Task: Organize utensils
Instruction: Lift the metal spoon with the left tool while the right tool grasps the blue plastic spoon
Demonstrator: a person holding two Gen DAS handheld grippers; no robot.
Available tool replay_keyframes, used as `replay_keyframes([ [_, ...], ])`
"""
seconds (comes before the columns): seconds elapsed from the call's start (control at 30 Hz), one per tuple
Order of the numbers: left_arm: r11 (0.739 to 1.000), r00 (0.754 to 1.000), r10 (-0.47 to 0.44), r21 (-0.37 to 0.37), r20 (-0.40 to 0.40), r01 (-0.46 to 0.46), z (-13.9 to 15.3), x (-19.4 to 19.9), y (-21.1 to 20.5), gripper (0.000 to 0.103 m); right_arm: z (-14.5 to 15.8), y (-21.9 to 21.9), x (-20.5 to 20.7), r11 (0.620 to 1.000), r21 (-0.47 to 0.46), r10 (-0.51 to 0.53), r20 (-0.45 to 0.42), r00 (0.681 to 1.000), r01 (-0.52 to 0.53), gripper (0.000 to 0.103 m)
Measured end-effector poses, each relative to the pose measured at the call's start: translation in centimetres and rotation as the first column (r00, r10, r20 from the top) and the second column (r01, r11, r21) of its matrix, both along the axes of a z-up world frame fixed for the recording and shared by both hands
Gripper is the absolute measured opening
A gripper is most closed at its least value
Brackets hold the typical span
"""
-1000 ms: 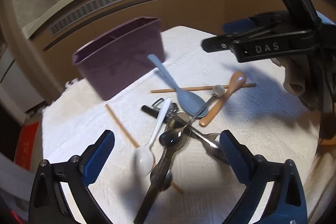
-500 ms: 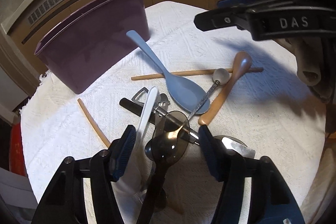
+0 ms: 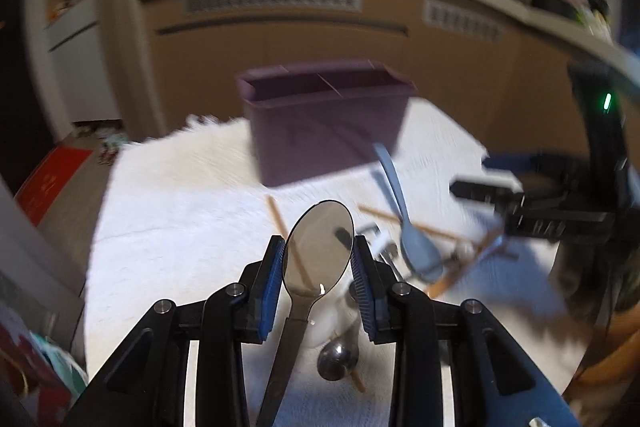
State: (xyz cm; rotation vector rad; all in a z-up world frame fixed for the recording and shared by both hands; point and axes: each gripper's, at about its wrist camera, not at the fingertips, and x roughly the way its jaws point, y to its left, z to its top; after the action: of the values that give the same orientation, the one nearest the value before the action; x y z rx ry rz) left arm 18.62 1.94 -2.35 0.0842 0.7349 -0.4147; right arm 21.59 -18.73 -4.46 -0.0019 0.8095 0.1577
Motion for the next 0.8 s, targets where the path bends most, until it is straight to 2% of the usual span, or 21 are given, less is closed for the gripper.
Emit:
replay_keyframes([
  [0.13,0.989,0.987,0.136,-0.064,0.086,-0.131,2.2,-1.5,2.2,0.026,-0.5,1.1,0.6,0.999,0.03,0.043,-0.036,0.998,-0.042,0.071],
  [0.27,0.975,0.978,0.191,-0.134,0.088,-0.178,3.0,-1.9,4.3,0.024,-1.4,2.2,-0.3,0.996,0.013,0.088,-0.059,0.994,-0.087,0.07],
  [0.37,0.968,0.974,0.207,-0.165,0.089,-0.191,2.9,-2.0,5.1,0.023,-2.7,2.9,-1.5,0.993,0.004,0.117,-0.099,0.988,-0.118,0.057],
  [0.4,0.965,0.973,0.212,-0.174,0.092,-0.194,2.8,-1.9,5.3,0.02,-3.2,3.3,-1.9,0.993,-0.003,0.12,-0.113,0.986,-0.121,0.054],
  [0.5,0.961,0.974,0.211,-0.202,0.084,-0.191,2.6,-2.1,5.9,0.016,-4.3,4.1,-2.0,0.994,-0.018,0.104,-0.128,0.986,-0.107,0.051],
  [0.67,0.966,0.978,0.2,-0.175,0.054,-0.188,1.8,-1.4,6.4,0.017,-3.5,4.2,0.8,0.998,-0.046,0.035,-0.084,0.996,-0.039,0.051],
  [0.7,0.966,0.977,0.209,-0.167,0.046,-0.199,1.5,-1.2,6.6,0.021,-3.3,4.1,1.7,0.998,-0.048,0.032,-0.086,0.996,-0.036,0.051],
  [0.73,0.966,0.977,0.212,-0.157,0.031,-0.204,1.2,-0.9,6.8,0.032,-3.1,4.1,2.6,0.998,-0.051,0.033,-0.086,0.996,-0.038,0.051],
  [0.8,0.965,0.976,0.217,-0.147,-0.01,-0.217,0.6,-0.3,7.2,0.046,-3.2,4.4,4.5,0.997,-0.066,0.033,-0.083,0.996,-0.038,0.051],
])
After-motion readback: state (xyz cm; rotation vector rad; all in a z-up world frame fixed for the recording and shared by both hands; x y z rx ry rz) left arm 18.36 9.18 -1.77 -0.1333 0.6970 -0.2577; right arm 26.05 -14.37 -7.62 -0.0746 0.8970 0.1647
